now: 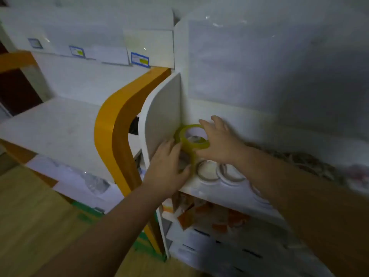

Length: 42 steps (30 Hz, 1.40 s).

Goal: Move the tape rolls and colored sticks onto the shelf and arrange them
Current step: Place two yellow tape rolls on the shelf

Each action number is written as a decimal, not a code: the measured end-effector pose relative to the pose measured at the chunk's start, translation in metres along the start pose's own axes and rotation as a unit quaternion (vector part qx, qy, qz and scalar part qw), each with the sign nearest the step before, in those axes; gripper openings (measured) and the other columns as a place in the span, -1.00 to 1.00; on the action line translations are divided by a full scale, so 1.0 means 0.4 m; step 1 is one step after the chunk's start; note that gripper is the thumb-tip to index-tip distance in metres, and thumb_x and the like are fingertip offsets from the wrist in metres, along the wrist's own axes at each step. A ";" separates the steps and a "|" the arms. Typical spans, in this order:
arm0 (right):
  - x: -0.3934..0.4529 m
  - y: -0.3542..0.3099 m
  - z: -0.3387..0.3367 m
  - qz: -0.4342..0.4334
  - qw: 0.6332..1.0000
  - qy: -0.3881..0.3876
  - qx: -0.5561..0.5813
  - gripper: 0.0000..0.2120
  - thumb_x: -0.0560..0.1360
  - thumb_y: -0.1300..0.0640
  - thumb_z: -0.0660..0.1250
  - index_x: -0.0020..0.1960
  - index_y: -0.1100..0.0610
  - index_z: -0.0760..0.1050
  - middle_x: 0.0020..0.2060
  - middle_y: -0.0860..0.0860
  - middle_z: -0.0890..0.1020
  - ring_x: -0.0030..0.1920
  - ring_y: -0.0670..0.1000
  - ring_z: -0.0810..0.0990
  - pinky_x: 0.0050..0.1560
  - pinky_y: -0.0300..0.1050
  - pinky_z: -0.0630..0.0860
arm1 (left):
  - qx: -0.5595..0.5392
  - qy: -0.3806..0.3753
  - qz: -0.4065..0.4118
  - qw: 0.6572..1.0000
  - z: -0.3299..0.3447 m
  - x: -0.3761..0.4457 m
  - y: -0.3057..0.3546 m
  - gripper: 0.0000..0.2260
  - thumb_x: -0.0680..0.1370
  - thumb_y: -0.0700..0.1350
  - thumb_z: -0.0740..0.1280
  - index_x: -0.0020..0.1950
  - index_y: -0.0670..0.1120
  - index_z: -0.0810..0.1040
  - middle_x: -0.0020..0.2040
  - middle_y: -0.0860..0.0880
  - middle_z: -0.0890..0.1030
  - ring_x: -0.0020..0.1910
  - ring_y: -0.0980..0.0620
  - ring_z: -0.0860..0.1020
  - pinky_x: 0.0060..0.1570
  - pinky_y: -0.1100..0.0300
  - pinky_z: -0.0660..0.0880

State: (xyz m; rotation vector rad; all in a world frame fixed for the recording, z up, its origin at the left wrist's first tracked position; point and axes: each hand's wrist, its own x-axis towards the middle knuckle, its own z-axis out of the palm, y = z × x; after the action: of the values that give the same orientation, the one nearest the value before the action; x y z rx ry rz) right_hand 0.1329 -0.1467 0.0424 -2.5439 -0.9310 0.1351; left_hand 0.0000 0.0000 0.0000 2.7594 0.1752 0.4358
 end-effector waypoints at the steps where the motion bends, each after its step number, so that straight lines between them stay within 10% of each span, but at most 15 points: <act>1: 0.023 -0.010 0.008 0.002 1.000 -0.017 -0.012 -0.02 0.39 -0.27 0.43 0.62 -0.05 -0.02 0.60 0.11 -0.13 0.60 0.17 -0.12 0.53 0.07 0.06 | -0.001 -0.004 0.004 1.000 0.013 0.006 -0.010 -0.36 0.54 0.18 0.28 0.52 -0.10 0.27 0.49 -0.12 0.31 0.49 -0.14 0.20 0.49 -0.04 0.13; 13: 0.089 -0.012 -0.017 0.010 0.995 -0.037 -0.096 0.04 0.29 -0.20 0.50 0.61 -0.10 0.01 0.44 0.16 0.34 0.43 0.22 0.34 0.35 0.07 0.39 | 0.190 -0.111 -0.022 0.975 0.043 0.028 -0.017 -0.10 0.53 0.40 0.13 0.61 -0.15 -0.11 0.60 -0.22 -0.06 0.57 -0.21 -0.06 0.52 -0.05 -0.05; 22: -0.106 0.044 -0.098 0.090 0.995 0.036 0.005 0.14 0.11 -0.36 0.37 0.58 -0.21 -0.07 0.22 0.06 0.24 0.25 0.16 0.39 0.29 0.02 0.41 | 0.243 -0.166 0.001 0.956 0.042 0.105 -0.011 -0.29 0.39 0.37 0.36 0.34 -0.03 0.28 0.27 -0.18 0.43 0.24 -0.21 0.38 0.25 -0.05 0.34; 34: -0.333 0.076 -0.055 0.090 0.990 0.110 -0.001 -0.04 0.17 -0.46 0.38 0.49 -0.22 0.18 0.29 -0.07 0.35 0.30 -0.06 0.28 0.26 -0.15 0.33 | 0.203 -0.084 0.019 0.975 0.025 0.033 0.003 -0.30 0.44 0.38 0.22 0.46 0.06 0.19 0.27 -0.20 0.37 0.22 -0.22 0.36 0.19 -0.03 0.36; 42: -0.435 0.036 -0.085 0.008 0.982 0.184 -0.052 -0.26 0.31 -0.37 0.42 0.34 0.01 0.42 0.21 -0.10 0.44 0.16 0.00 0.41 0.14 -0.21 0.31 | -0.029 0.003 0.019 0.999 -0.045 -0.085 0.077 -0.23 0.41 0.34 0.32 0.54 0.17 0.15 0.38 -0.08 0.33 0.34 -0.16 0.32 0.24 -0.06 0.42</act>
State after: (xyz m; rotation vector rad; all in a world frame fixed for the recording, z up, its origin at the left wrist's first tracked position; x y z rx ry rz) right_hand 0.0154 -0.2794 0.0578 -2.5474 -0.7877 -0.3764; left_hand -0.0360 -0.0290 0.0174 2.7094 0.1095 0.4517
